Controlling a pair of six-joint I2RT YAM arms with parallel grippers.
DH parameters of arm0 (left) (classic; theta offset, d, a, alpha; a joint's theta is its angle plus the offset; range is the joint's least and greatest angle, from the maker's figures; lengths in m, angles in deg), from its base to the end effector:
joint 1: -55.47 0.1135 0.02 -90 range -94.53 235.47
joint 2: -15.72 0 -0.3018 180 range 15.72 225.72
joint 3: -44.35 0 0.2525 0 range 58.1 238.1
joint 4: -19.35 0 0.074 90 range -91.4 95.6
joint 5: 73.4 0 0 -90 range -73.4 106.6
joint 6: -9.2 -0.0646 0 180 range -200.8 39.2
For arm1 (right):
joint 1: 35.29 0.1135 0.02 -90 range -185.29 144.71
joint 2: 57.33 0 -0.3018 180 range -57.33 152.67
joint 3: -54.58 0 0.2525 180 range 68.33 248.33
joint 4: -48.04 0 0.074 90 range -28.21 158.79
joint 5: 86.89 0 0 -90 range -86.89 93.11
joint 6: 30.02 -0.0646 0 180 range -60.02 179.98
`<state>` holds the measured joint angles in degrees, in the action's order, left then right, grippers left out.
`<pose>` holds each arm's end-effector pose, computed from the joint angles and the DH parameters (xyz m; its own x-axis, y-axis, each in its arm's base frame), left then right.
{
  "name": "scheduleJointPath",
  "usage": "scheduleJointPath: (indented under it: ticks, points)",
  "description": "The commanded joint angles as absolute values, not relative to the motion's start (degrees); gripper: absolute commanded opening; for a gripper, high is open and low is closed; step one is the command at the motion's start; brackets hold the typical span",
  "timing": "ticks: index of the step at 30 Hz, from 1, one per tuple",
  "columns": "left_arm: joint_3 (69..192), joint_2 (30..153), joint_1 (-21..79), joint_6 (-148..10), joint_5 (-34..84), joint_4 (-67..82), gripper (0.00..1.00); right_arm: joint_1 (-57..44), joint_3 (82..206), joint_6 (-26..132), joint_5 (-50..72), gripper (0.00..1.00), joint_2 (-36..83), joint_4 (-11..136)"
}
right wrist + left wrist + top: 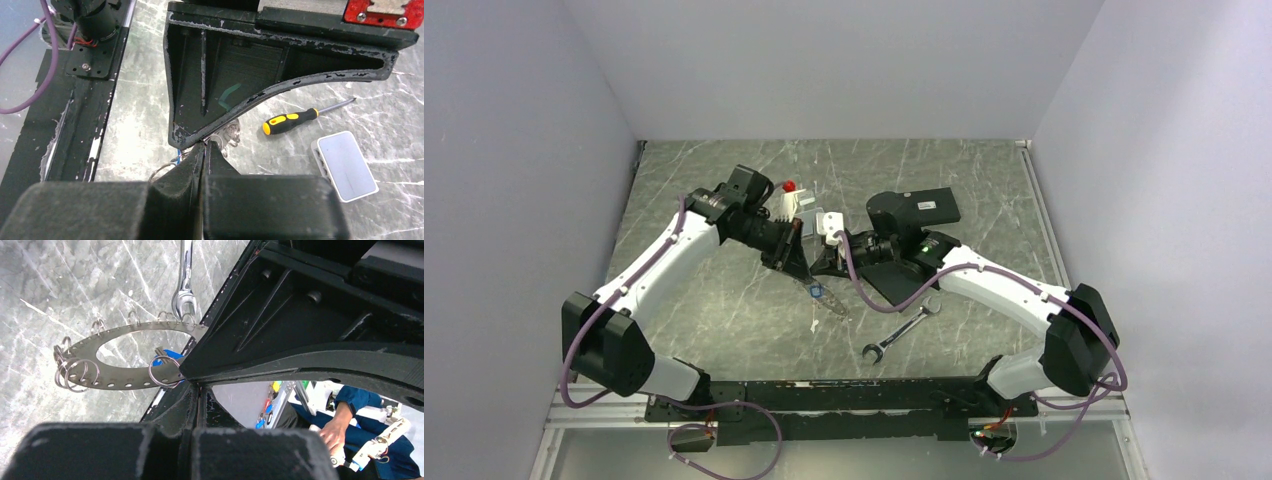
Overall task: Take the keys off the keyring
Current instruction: Remove the key from the keyring.
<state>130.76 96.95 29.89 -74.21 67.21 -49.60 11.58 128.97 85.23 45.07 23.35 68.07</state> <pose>0.2276 -0.1643 0.3314 -0.8706 0.3360 -0.3595 0.4854 0.4666 -0.7394 0.1951 0.2715 0.3295 0.1321 -0.3230 -0.9371 -0.9907 -0.0738 -0.1142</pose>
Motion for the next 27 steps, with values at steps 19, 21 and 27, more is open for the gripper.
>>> scheduleJointPath:
  ticks: [19, 21, 27]
  points:
    - [137.7, 89.1, 38.8, -78.4, 75.5, -45.6, 0.48, 0.0, 115.9, 46.4, 51.0, 0.0, 25.7, 18.8]
    - [135.7, 87.7, 38.9, -79.1, 74.8, -44.8, 0.45, -0.7, 115.6, 42.2, 51.5, 0.0, 26.4, 15.5]
    - [128.1, 84.9, 38.9, -79.5, 76.3, -40.9, 0.41, -1.1, 113.5, 33.1, 53.0, 0.0, 26.7, 5.6]
